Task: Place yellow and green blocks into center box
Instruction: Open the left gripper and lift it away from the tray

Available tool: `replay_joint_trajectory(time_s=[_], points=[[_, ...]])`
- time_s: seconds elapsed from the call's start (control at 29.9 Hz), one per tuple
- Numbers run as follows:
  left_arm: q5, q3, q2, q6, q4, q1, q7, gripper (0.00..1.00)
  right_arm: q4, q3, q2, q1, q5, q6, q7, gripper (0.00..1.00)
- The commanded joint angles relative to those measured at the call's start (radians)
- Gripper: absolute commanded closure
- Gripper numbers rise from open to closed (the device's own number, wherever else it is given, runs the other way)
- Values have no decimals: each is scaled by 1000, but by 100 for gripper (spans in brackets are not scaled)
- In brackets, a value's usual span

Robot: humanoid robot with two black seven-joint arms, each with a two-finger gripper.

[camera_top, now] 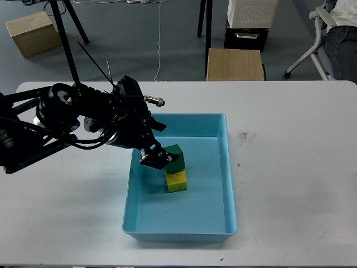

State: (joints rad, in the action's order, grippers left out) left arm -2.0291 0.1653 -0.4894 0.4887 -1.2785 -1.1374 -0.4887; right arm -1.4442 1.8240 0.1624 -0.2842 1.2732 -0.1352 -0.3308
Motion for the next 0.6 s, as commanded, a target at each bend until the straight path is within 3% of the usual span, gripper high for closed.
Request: replay_joint_trajectory(time_s=[0.0,0.2,0.3,0.4,0.5,0.57], points=[[67,71,-46,0,-73,16,0,0,1,-2,2,7,0,0,-1,1],[347,302,-48,0,-81,79,0,0,-22,-34,0,31,-1,-1,-31,1],[543,468,-41,0,-76,223,0,0,-44,-52,-6,54,-18,-9,-74,1],[697,566,-6,-2,-81,367,0,0,-68,-104,-9,97,-24,-7,-82,1],[843,595,41,-279,-87,487,0,0,-74,-161,-36,154,-105,-11,-80,1],[935,599,61,-396,-111,545,0,0,-76,-199,-44,201,-225,-20,-73,1]])
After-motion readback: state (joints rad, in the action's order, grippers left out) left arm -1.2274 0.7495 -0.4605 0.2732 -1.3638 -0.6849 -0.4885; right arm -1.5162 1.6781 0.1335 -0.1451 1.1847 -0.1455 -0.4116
